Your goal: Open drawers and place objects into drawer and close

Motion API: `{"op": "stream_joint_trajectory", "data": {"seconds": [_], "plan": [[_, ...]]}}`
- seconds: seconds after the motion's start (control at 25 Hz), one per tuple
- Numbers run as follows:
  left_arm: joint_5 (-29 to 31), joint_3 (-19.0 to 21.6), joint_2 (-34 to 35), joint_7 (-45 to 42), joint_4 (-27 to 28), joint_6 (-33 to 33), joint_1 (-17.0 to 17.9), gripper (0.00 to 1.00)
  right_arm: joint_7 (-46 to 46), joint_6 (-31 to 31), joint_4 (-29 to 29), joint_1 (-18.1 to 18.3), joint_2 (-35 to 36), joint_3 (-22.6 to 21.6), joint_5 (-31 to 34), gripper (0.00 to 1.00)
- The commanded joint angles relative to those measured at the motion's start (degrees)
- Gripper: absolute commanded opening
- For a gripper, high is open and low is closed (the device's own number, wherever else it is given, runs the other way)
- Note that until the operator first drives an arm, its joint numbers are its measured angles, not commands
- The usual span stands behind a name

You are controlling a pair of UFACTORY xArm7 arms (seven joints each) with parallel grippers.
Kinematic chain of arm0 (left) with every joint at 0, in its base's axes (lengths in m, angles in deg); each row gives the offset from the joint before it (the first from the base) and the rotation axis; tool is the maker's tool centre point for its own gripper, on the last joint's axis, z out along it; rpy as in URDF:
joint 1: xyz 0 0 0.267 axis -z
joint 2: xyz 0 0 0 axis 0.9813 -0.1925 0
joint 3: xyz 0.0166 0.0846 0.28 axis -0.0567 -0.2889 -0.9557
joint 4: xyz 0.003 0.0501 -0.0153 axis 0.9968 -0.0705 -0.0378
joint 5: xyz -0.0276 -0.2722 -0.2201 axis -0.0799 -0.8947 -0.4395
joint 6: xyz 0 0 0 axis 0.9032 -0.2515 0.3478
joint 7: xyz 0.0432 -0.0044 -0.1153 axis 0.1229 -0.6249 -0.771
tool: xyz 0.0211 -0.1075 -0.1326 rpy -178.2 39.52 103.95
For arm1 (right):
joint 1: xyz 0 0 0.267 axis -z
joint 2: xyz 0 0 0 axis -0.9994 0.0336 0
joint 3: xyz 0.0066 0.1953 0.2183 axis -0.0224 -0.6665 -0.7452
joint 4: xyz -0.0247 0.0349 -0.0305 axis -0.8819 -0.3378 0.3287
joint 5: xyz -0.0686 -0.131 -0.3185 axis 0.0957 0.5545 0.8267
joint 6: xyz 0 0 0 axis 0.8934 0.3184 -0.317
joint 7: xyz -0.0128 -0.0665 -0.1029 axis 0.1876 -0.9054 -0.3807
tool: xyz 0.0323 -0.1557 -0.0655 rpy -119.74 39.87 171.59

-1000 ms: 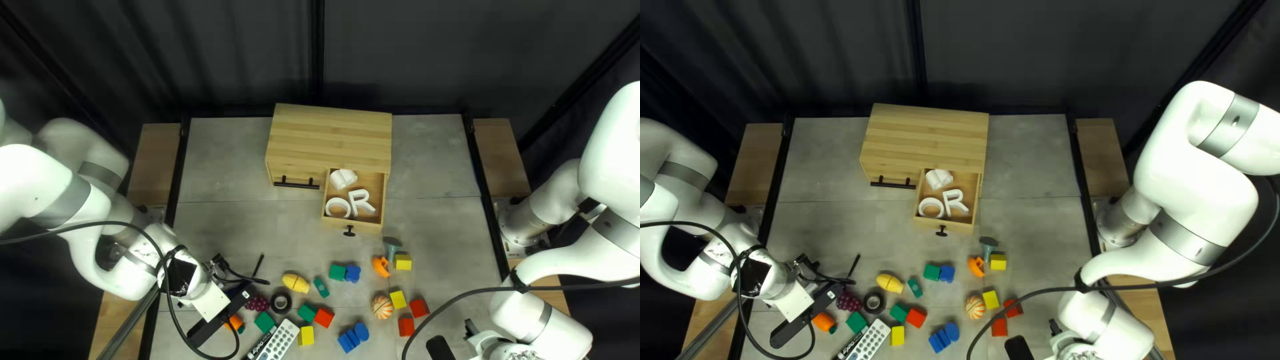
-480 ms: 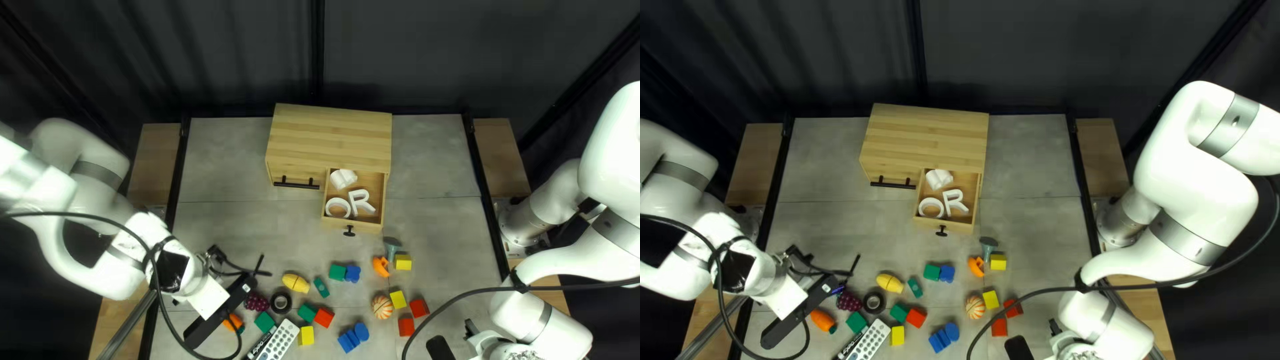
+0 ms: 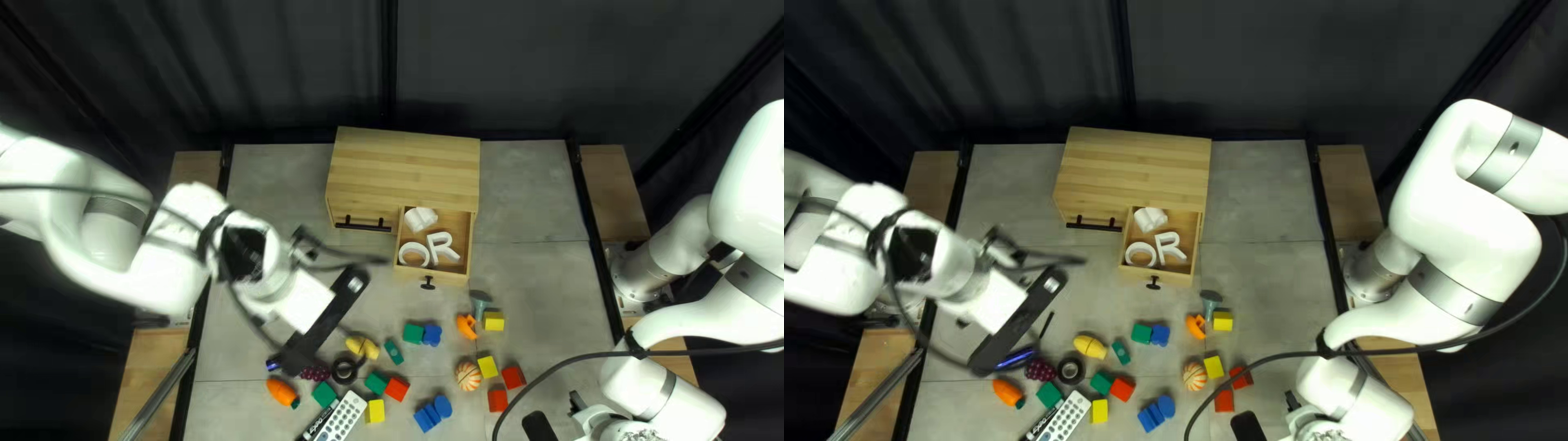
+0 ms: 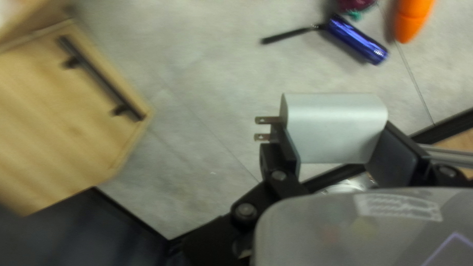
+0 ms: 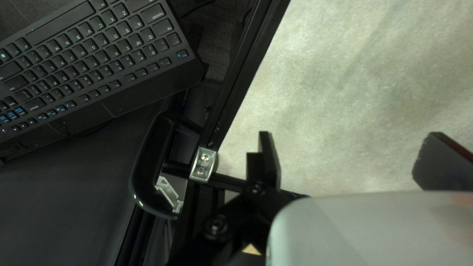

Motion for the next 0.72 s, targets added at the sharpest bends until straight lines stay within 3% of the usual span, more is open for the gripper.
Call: {"op": "stream_joint_trajectory", "data": {"seconds": [0.04,0.48,0.72], "plan": [[1.6,-1.8,-5.4,-2.0,3.1,8.5,-2.4,0.00,0.0,0.0,0.0,0.0,0.0,0.0,0.0,1.00],[4.7,-3.9,-21.7,-4.4,16.0,16.0,-4.6,0.00,0.0,0.0,0.0,0.0,0.0,0.0,0.0,1.00],[4.8,-5.0,-26.6,-2.6,19.2,16.9,-6.0,0.00,0.0,0.0,0.0,0.0,0.0,0.0,0.0,1.00]]}}
